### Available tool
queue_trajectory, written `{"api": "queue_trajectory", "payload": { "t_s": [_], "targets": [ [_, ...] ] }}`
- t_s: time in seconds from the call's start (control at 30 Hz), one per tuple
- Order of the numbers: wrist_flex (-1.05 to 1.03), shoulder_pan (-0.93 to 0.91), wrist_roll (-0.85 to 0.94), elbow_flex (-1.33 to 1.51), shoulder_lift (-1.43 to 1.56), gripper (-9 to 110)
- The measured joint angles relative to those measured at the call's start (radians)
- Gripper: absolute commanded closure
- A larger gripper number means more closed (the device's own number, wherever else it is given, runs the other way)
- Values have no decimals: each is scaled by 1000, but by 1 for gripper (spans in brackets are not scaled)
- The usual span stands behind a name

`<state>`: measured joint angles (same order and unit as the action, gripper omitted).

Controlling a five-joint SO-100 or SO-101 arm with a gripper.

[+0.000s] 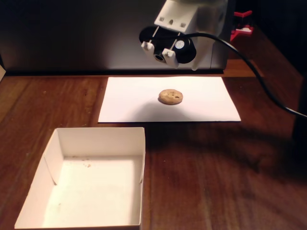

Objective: Grasp a mini cookies block and put it in the white box.

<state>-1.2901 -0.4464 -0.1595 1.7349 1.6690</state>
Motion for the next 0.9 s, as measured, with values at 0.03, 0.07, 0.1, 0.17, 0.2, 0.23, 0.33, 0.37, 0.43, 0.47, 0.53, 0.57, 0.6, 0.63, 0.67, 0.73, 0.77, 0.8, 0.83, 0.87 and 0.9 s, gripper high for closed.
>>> {"api": "queue_trajectory", "payload": {
  "t_s": [0.03,0.07,0.1,0.17,0.2,0.23,0.33,0.37,0.43,0.47,0.53,0.57,0.6,0.63,0.67,0.73,0.77,0.8,0.83,0.87,0.9],
  "targets": [
    [0,-8,-8,0,-12,65],
    [0,-14,-14,0,-26,62],
    [0,-18,-18,0,-38,60],
    [0,-21,-26,0,-72,56],
    [0,-21,-31,0,-86,55],
    [0,-21,-34,0,-100,55],
    [0,-20,-46,0,-130,53],
    [0,-20,-52,0,-141,52],
    [0,-20,-66,-2,-161,51],
    [-2,-20,-72,-9,-176,51],
    [-28,-20,-83,-57,-227,51],
    [-55,-20,-91,-94,-262,51],
    [-86,-20,-95,-137,-296,51],
    [-117,-20,-100,-181,-324,51],
    [-138,-20,-100,-216,-339,51],
    [-149,-20,-101,-253,-344,51],
    [-147,-20,-101,-267,-344,51],
    [-146,-20,-101,-278,-344,51],
    [-146,-20,-101,-282,-345,51],
    [-146,-20,-101,-282,-347,51],
    [-144,-23,-101,-282,-351,51]
  ]
}}
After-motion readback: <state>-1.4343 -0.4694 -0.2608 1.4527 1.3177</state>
